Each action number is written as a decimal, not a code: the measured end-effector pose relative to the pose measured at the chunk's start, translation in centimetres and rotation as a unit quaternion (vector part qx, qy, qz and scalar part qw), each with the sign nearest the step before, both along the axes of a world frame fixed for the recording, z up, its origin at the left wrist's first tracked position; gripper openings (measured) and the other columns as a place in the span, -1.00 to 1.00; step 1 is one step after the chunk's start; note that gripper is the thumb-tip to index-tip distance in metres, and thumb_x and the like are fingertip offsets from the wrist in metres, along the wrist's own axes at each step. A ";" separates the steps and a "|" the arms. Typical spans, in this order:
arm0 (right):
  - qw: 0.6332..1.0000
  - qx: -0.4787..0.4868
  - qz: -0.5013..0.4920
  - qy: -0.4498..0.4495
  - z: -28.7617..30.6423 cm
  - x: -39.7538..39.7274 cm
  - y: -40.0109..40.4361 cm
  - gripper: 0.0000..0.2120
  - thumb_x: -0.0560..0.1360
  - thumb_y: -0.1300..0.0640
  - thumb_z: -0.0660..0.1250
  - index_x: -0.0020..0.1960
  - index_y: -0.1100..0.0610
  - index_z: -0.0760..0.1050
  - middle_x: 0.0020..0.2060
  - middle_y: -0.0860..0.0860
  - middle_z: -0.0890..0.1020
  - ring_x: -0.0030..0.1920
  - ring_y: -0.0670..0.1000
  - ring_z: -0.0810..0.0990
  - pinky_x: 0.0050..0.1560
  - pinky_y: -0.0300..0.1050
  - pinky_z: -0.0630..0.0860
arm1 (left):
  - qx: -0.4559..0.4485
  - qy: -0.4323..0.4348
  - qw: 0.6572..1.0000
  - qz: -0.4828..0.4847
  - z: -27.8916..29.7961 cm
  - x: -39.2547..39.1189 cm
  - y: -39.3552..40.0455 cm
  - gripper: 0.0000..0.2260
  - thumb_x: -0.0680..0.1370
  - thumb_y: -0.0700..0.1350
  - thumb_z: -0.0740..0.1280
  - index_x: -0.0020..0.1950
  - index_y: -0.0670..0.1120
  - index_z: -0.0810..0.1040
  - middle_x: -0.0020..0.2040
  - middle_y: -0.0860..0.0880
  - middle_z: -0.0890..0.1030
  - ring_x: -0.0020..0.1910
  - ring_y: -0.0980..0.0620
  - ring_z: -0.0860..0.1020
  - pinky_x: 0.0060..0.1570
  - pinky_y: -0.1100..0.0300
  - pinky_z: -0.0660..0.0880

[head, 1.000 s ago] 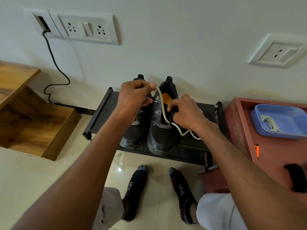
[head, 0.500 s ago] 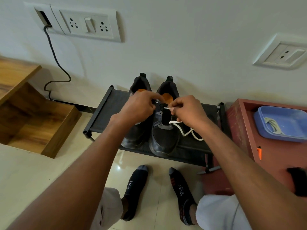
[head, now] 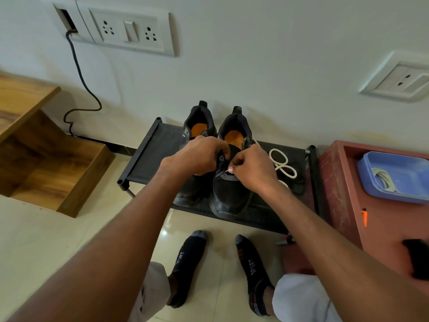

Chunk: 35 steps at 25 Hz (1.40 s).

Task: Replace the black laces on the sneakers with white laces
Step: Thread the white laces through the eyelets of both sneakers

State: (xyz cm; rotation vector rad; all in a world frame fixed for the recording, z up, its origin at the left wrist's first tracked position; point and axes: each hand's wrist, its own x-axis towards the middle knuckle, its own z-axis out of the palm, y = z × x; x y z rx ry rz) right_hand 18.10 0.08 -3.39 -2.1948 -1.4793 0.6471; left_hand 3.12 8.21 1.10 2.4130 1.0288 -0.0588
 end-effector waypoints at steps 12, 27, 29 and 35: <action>0.990 -0.033 -0.085 0.109 -1.1 -1.0 0.4 -0.92 0.58 0.06 0.46 -0.05 -0.06 0.74 -0.02 -0.07 0.69 0.01 0.01 0.64 0.00 0.00 0.63 | -0.032 -0.017 0.999 0.022 -0.6 -0.3 0.5 -0.59 0.50 -0.32 0.45 0.21 0.12 0.61 0.02 0.03 0.60 -0.02 0.00 0.57 -0.25 0.26 0.43; 0.997 -0.047 0.029 -0.051 -1.1 -0.4 0.7 -0.88 0.54 0.08 0.43 0.05 -0.01 0.70 0.05 0.04 0.63 -0.09 0.09 0.63 -0.06 0.07 0.65 | -0.051 -0.007 0.999 0.017 -0.2 -0.3 0.5 -0.53 0.56 -0.29 0.37 0.32 0.21 0.59 -0.10 0.12 0.59 -0.13 0.09 0.58 -0.28 0.27 0.40; 0.993 -0.037 0.028 -0.105 -1.0 -0.8 0.3 -0.84 0.57 0.03 0.42 0.12 0.03 0.67 0.11 0.07 0.56 -0.03 0.13 0.60 -0.04 0.08 0.63 | -0.051 -0.009 0.999 0.018 -0.3 -0.2 0.4 -0.53 0.56 -0.29 0.37 0.33 0.21 0.59 -0.08 0.11 0.60 -0.15 0.11 0.56 -0.28 0.28 0.40; 0.999 -0.019 -0.030 -0.013 -1.7 -1.2 0.4 -0.88 0.57 0.09 0.45 0.07 -0.06 0.71 0.15 0.03 0.61 0.03 0.09 0.63 -0.04 0.00 0.61 | -0.070 -0.014 0.997 0.028 -0.1 -0.3 0.4 -0.51 0.55 -0.33 0.36 0.33 0.17 0.60 -0.18 0.11 0.58 -0.22 0.07 0.57 -0.26 0.22 0.49</action>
